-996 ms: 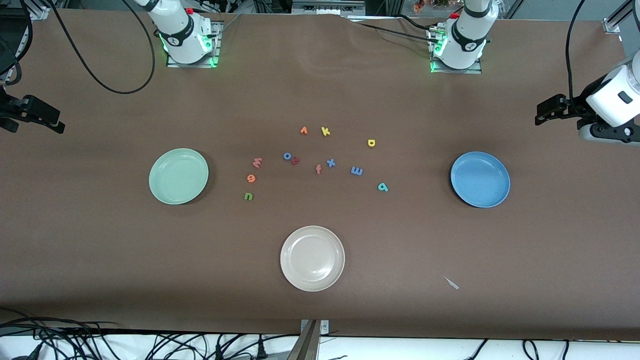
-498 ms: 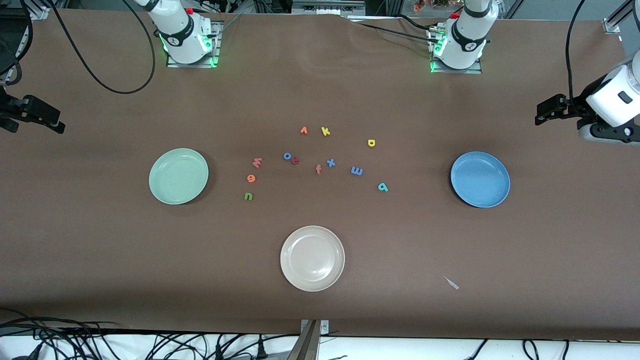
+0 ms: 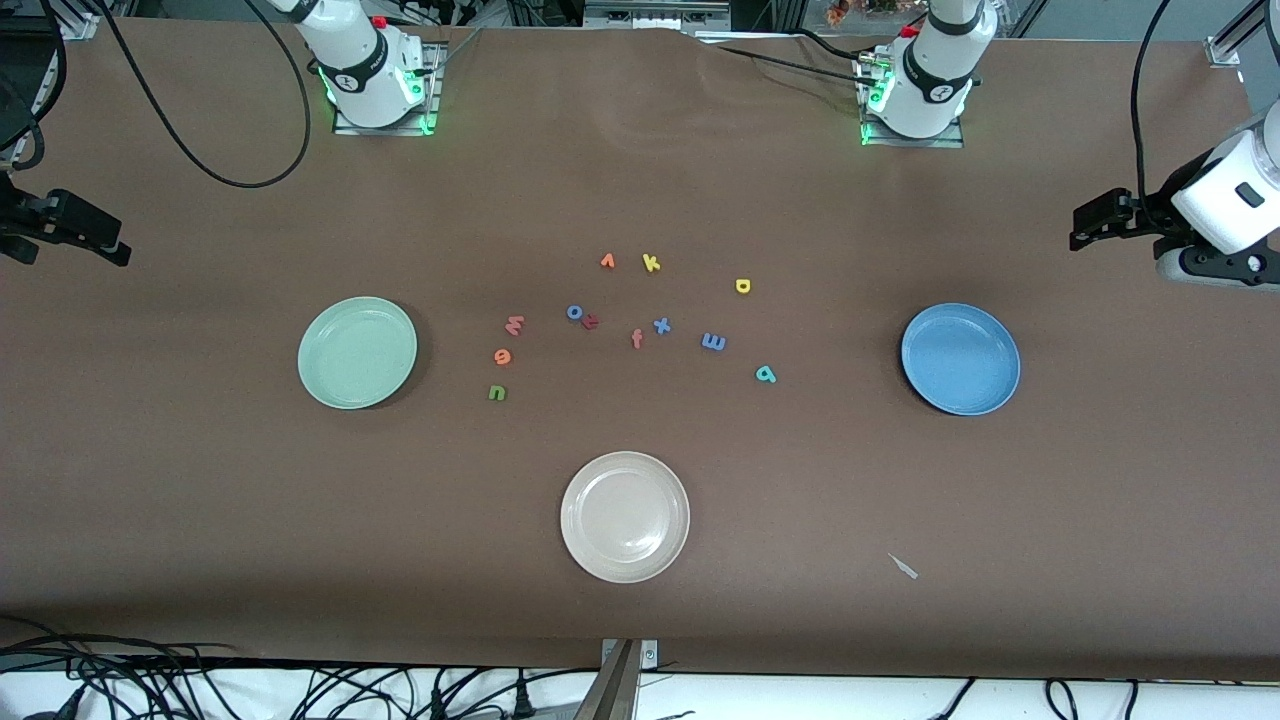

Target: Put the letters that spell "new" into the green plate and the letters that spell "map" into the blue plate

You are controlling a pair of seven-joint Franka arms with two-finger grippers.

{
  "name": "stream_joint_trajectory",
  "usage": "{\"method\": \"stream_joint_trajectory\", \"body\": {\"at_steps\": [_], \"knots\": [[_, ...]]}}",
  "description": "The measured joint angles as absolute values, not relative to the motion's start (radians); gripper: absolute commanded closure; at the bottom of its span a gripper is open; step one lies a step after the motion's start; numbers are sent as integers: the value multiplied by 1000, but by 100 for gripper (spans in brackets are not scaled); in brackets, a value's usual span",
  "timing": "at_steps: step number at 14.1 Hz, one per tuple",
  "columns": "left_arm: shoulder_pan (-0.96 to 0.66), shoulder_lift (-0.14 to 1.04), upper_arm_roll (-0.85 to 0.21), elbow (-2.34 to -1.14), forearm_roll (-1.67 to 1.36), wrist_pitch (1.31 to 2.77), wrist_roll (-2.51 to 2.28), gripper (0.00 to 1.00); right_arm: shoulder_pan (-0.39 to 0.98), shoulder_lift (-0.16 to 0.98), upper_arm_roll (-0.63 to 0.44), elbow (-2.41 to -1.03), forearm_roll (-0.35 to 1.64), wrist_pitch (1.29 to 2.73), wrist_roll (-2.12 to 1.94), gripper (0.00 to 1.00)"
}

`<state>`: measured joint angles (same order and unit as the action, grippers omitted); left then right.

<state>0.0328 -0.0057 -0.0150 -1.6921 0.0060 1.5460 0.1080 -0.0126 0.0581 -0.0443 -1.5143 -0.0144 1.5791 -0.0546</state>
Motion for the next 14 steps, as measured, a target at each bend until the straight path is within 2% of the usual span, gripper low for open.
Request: {"method": "stream_joint_trajectory", "body": {"at_steps": [9,14], "knots": [[33,5,-15,-1691,6,1549,108,0,-1,102,-26,-1516,-13,1545,-64,0],[22,75,-16,-1674,6,1553,108,0,100,123,-8,-1518,12,1541,30,0]]}}
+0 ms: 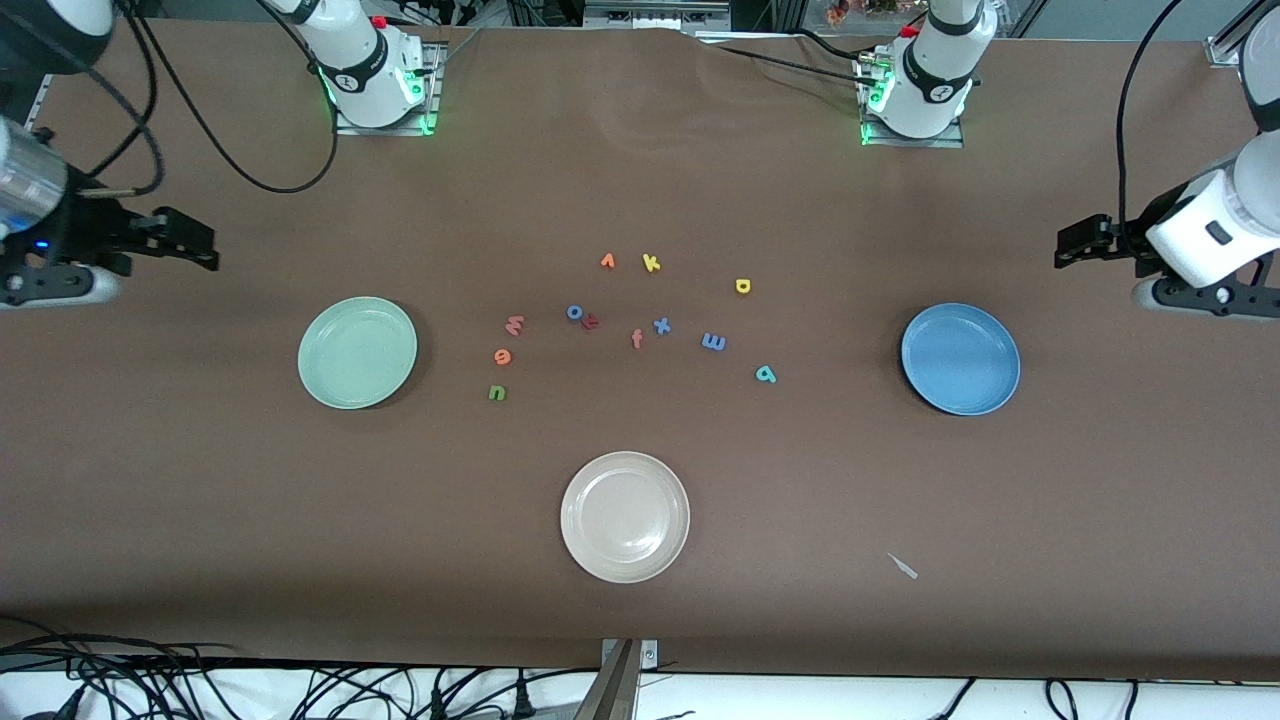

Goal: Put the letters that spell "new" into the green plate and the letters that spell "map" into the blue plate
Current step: 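Move the right gripper toward the letters while the left gripper follows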

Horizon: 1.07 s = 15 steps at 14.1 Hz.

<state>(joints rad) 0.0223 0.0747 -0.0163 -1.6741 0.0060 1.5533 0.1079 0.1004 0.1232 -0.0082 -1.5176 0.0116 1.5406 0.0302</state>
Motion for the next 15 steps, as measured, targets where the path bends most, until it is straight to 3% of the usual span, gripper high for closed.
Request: {"method": "stream_joint_trajectory", "body": {"at_steps": [9,15], "knots": [[22,247,-24,-1597,6,1562,108,0,230,311,4,-1521,48,1645,187,0],[-21,339,-68,-1587,-31,1623,51,0,316,362,5,-1585,48,1770,376,0]]}}
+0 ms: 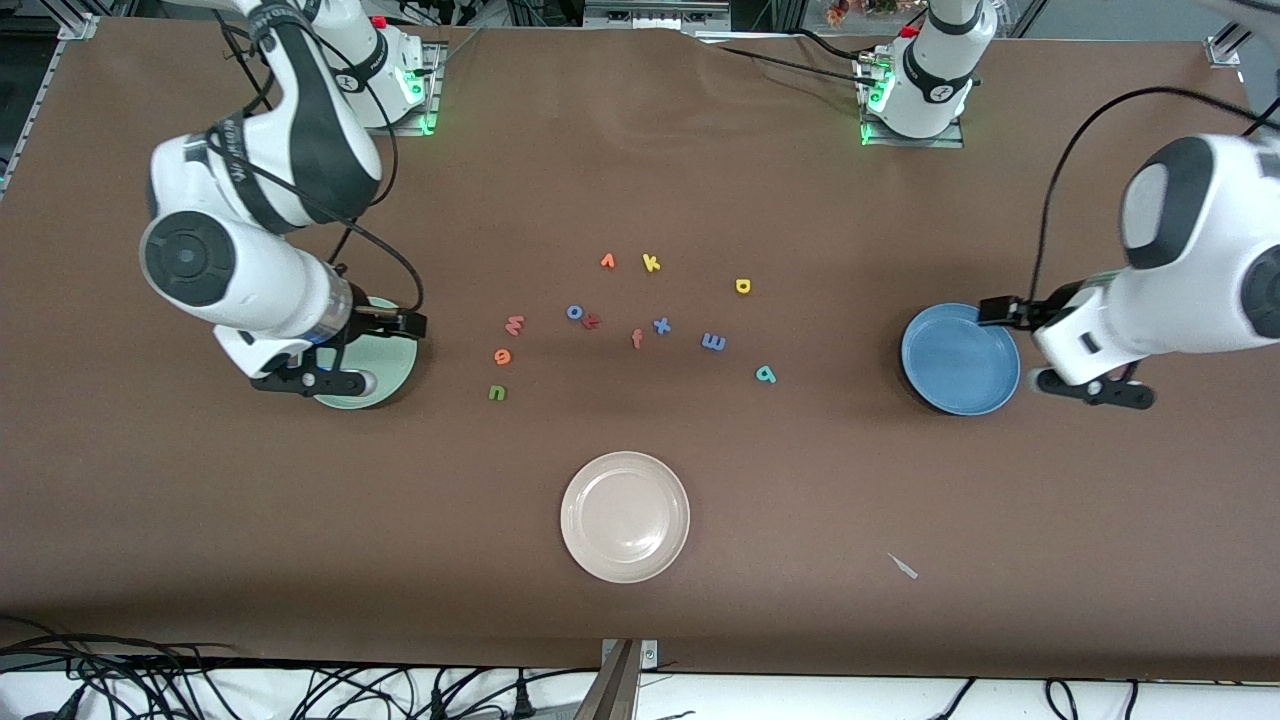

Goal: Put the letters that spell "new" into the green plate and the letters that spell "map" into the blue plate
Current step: 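Move the right gripper toward the letters while the left gripper follows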

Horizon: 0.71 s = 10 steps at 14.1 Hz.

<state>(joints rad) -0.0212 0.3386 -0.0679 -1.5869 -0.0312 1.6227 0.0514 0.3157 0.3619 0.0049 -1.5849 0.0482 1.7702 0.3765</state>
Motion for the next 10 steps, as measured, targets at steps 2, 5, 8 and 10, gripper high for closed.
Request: {"method": "stream_joint_trajectory", "body": {"at_steps": [2,5,8,10], "knots": [[-48,377,-73,-1588,-53,1667,8,0,331,362,5,-1623,48,1819,399,0],[-125,397,-82,-1627,-57,1782,-127,0,332,358,4,-1725,48,1956,400,1],[-215,425,-84,-1683,-57,1904,-243,0,333,339,13,-1879,48,2154,403,1],[-257,458,-84,-1699,-57,1972,-307,0,339,339,18,-1920,48,2213,456,1]]}}
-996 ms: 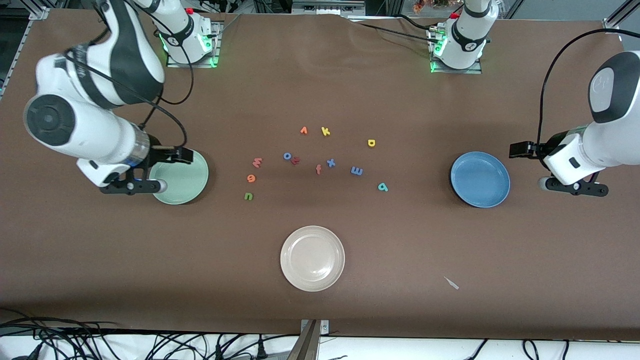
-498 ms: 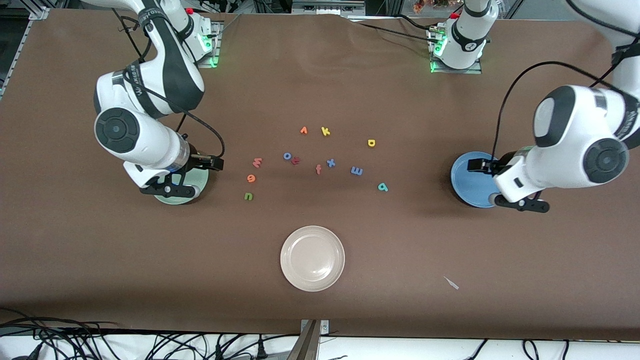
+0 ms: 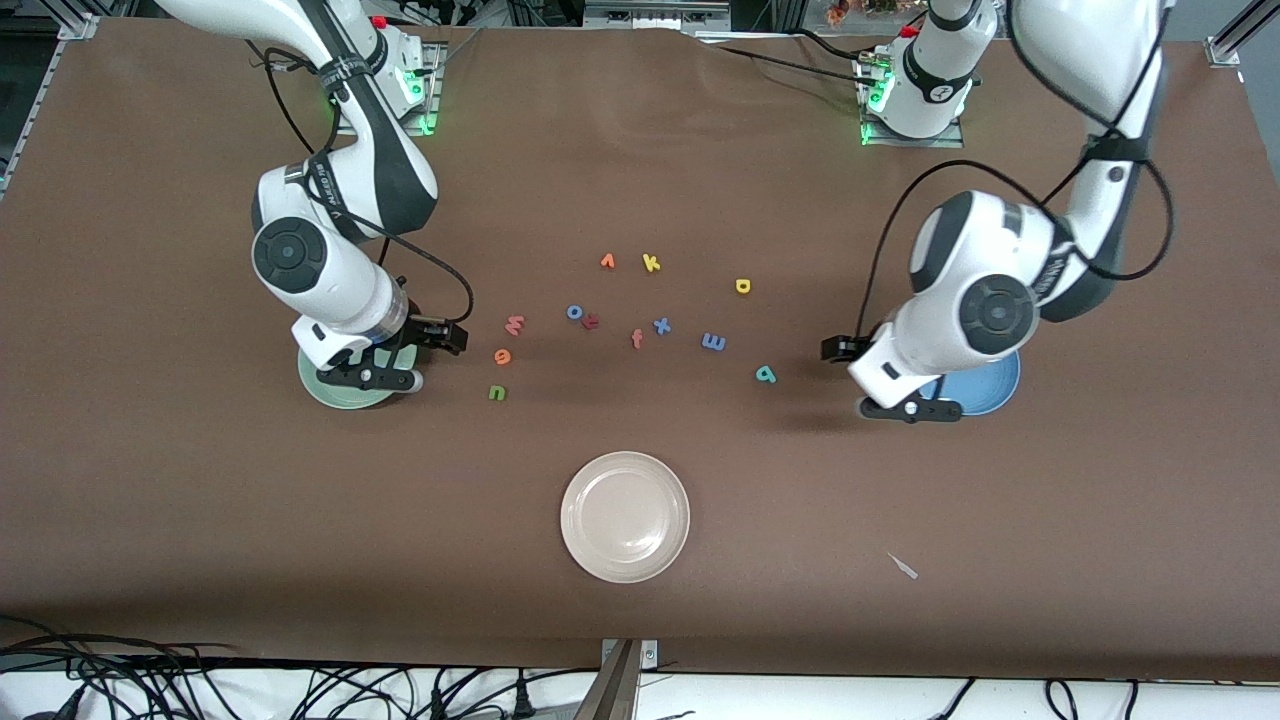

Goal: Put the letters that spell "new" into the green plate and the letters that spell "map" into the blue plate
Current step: 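Move the right gripper toward the letters while the left gripper follows, then grasp the green u and teal b with the right and left grippers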

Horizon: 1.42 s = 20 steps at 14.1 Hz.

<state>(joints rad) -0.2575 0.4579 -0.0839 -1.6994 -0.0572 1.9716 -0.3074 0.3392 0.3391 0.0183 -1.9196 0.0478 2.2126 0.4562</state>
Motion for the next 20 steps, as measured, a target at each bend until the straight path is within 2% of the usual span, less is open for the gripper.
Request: {"method": "stream_joint_trajectory", "body": {"at_steps": [4,7,11,12,15,18,20], "knots": [[-323,533,-84,-1710,-57,2084,-428,0,401,421,23,-1902,48,2322,605,1],[-359,577,-84,-1772,-57,2238,-513,0,421,510,23,-1889,47,2420,635,1],[-412,616,-84,-1831,-57,2360,-702,0,419,574,18,-1822,-9,2437,635,1],[-421,623,-84,-1831,-57,2369,-729,2,419,586,17,-1805,-14,2437,635,1],[-430,629,-83,-1834,-57,2373,-758,17,419,633,17,-1773,-16,2466,635,3],[-431,629,-82,-1843,-57,2373,-767,34,419,671,16,-1764,-17,2504,635,10],[-433,630,-82,-1845,-57,2373,-782,37,419,677,16,-1764,-17,2507,635,18]]}}
